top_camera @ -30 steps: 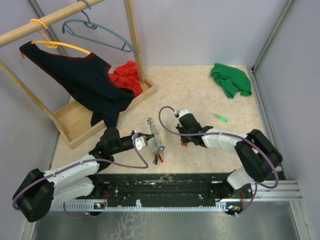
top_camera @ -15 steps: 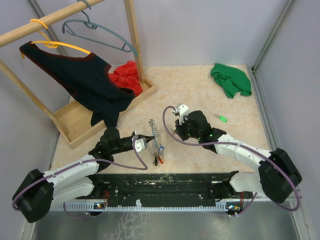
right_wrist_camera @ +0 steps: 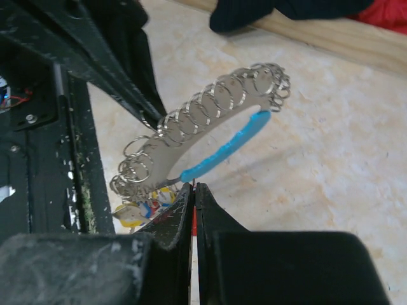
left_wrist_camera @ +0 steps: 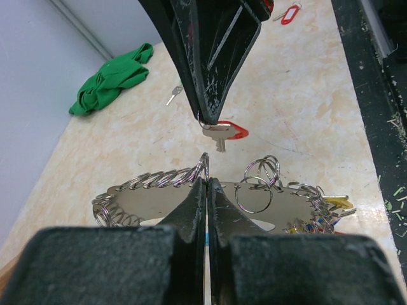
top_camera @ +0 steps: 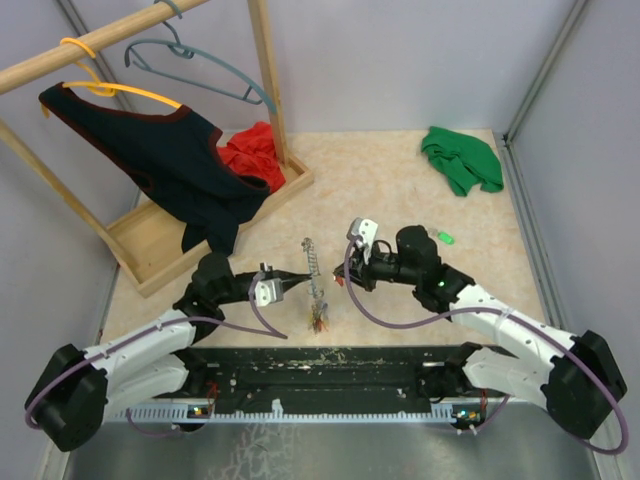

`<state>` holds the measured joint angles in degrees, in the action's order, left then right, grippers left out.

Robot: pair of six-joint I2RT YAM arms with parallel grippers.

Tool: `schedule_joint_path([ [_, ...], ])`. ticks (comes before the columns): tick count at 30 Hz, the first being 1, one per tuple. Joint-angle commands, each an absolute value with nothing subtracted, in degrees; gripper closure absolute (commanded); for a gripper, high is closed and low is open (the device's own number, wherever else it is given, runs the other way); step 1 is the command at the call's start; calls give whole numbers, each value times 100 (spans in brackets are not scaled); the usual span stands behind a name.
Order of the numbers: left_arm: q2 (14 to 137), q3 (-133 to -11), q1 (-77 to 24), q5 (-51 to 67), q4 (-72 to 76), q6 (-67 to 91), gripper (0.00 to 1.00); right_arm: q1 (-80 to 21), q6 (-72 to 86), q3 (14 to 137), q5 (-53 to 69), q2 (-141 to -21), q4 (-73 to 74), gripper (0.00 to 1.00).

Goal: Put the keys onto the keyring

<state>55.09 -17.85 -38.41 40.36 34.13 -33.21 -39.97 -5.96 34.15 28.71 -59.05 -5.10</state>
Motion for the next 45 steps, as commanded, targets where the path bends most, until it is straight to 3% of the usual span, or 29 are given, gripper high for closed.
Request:
schedule_joint_path([
  [1, 5538, -1851, -3618, 4925, 4000, -3174, 100, -4041, -983, 3437, 3792, -5593, -877, 100],
  [13, 5477, -2066, -3492, 5297, 3361, -3509, 100, -4649, -1982, 3265, 3754, -5658, -1081, 100],
  [45, 5572, -2232, -3489, 5890, 2821, -3929, 100, -5006, -2246, 2934, 3111, -5774, -1675, 100],
])
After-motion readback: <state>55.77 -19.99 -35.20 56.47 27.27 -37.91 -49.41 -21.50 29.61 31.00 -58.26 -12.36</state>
